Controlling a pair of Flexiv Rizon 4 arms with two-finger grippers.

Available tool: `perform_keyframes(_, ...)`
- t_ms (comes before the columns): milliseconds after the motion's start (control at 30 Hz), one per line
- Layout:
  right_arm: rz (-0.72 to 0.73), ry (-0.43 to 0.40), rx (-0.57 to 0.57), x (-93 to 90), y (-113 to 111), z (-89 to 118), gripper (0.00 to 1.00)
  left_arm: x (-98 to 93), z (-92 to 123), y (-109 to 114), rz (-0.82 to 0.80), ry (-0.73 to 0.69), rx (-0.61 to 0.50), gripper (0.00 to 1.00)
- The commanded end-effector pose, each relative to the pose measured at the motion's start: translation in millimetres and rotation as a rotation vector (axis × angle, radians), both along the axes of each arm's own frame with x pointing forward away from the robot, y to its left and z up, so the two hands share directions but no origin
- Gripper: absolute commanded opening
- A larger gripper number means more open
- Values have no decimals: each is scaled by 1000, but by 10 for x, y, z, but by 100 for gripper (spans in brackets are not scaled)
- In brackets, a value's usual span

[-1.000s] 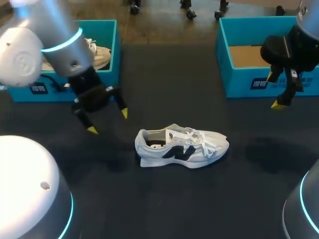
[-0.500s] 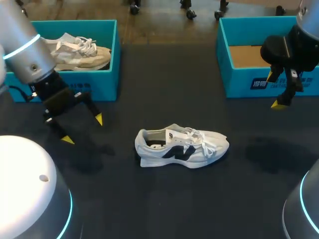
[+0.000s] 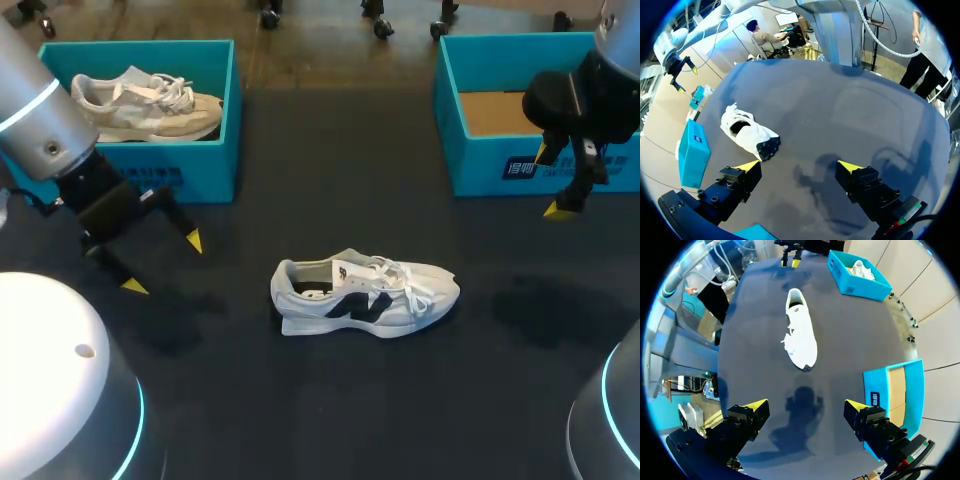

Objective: Take the shoe out of the shoebox, open the shoe tongue, remove and reinsert the insole, then place the shoe into the shoebox

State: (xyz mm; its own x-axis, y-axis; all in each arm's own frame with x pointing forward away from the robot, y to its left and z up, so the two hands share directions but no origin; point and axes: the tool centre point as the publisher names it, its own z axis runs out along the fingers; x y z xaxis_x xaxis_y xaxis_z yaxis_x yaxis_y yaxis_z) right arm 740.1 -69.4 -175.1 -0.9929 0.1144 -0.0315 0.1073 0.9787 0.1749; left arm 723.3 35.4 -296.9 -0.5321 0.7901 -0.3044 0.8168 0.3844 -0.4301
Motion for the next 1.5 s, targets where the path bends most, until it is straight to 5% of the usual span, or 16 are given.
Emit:
perform_keyframes(33,-1,2,-3,12,10,-4,100,24,12,11,56,58,-21,100)
perform_keyframes(600,-1,2,-3,12,10,-4,100,295,-188,-10,430,418,-128,100)
perform_keyframes(900,-1,2,-3,12,10,-4,100,275,-385,-6,568,573,-188,100)
perform_keyframes(1500,-1,2,-3,12,10,-4,100,260,-725,31,755,574,-390,100)
